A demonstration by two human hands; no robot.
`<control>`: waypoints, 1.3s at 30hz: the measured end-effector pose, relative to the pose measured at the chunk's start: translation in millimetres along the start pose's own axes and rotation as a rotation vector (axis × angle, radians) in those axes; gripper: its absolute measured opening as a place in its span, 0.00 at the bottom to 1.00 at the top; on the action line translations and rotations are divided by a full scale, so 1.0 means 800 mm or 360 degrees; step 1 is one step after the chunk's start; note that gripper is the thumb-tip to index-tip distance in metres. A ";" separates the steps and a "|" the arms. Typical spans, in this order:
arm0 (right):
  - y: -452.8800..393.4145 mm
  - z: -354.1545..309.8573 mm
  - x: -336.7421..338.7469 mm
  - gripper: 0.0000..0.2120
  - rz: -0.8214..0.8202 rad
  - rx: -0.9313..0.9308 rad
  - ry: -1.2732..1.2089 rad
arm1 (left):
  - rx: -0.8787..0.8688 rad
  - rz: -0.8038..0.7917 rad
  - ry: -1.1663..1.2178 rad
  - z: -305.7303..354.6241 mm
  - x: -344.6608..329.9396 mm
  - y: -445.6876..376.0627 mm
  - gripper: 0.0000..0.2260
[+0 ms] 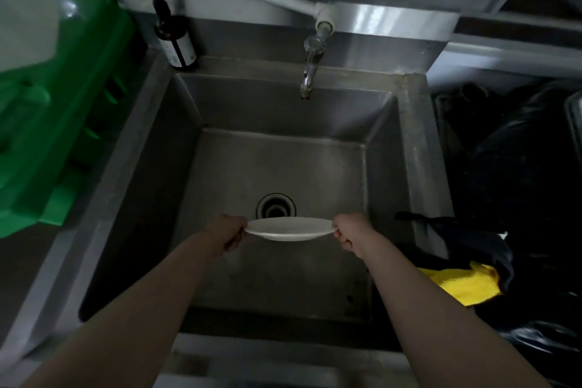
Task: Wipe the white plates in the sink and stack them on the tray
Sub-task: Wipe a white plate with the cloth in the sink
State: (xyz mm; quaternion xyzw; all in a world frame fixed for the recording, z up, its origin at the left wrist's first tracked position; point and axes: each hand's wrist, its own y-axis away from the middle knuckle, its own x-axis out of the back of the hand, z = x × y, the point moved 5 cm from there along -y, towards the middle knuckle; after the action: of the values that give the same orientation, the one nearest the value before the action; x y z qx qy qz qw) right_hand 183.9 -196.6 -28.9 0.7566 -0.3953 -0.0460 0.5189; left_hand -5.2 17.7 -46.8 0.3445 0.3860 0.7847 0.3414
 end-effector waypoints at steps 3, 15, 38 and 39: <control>0.021 0.000 0.010 0.10 -0.0050 -0.0078 -0.0001 | 0.0057 -0.0067 -0.0079 0.002 0.002 0.017 0.16; 0.106 0.008 0.056 0.12 -0.0070 -0.0256 -0.0174 | 0.0236 -0.0178 -0.0027 0.018 -0.008 0.110 0.16; 0.176 0.083 0.068 0.11 0.0110 0.0443 -0.0410 | -0.0906 -0.0012 -0.0339 0.036 -0.013 0.199 0.06; 0.178 0.084 0.067 0.10 0.0135 0.0476 -0.0451 | -0.0895 -0.0024 -0.0263 0.034 -0.013 0.205 0.06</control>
State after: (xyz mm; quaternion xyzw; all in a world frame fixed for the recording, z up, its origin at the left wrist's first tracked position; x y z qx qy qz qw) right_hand 110.2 -302.7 76.1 0.7938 -0.4983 -0.0710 0.3415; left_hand -22.3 -57.6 100.6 0.2961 0.1268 0.8276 0.4597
